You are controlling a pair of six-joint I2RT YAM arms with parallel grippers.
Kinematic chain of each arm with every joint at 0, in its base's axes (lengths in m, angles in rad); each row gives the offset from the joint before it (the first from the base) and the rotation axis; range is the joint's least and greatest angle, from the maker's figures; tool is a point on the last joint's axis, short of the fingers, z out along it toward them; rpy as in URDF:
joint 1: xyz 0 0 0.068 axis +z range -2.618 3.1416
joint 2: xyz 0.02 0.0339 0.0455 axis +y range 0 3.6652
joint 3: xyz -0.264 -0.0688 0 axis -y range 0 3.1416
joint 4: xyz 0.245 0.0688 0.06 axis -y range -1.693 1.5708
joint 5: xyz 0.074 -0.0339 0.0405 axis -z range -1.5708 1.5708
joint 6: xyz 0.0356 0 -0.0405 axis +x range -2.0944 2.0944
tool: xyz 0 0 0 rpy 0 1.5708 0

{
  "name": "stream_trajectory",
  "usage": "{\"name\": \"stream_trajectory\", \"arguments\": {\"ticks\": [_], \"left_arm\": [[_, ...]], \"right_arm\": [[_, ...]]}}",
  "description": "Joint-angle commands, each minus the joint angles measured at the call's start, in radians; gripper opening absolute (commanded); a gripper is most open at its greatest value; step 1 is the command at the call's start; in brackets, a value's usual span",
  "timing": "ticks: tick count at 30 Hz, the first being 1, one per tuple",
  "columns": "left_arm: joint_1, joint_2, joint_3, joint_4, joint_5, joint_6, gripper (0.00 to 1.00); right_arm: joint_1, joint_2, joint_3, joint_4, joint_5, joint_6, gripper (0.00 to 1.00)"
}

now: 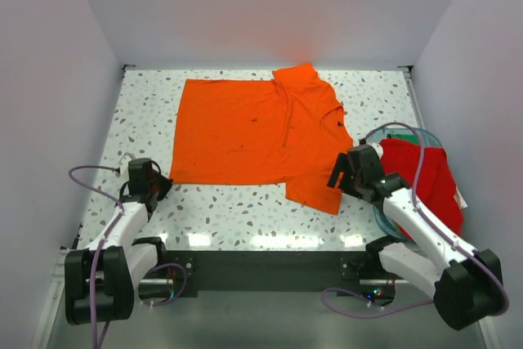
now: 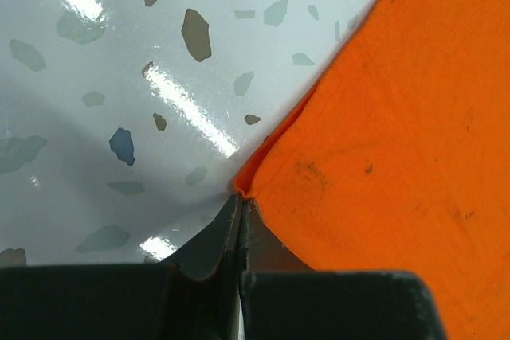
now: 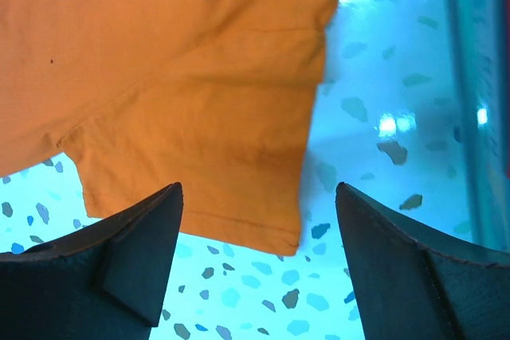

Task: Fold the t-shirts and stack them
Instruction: Flatten the tshirt out

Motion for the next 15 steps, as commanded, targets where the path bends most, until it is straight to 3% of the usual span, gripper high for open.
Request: {"name": "stream_trajectory", "arguments": {"ticks": [1,9,15], "left_arm": [[-0.003,-0.026,-0.009,-0.001,-0.03,0.019,0.0],[-0.002,-0.047,-0.016,-0.017,-0.031,0.022,0.0],[-0.002,-0.055,-0.016,-0.023,-0.034,0.022,0.0]], "right_arm": [[0.002,-0.111,-0.077,-0.008,0.053,0.075,0.79],[0.002,-0.129,-0.164,0.015,-0.017,0.134,0.56],[0.005,-0.168,-0.229,0.047,-0.034,0.175,0.55]]}}
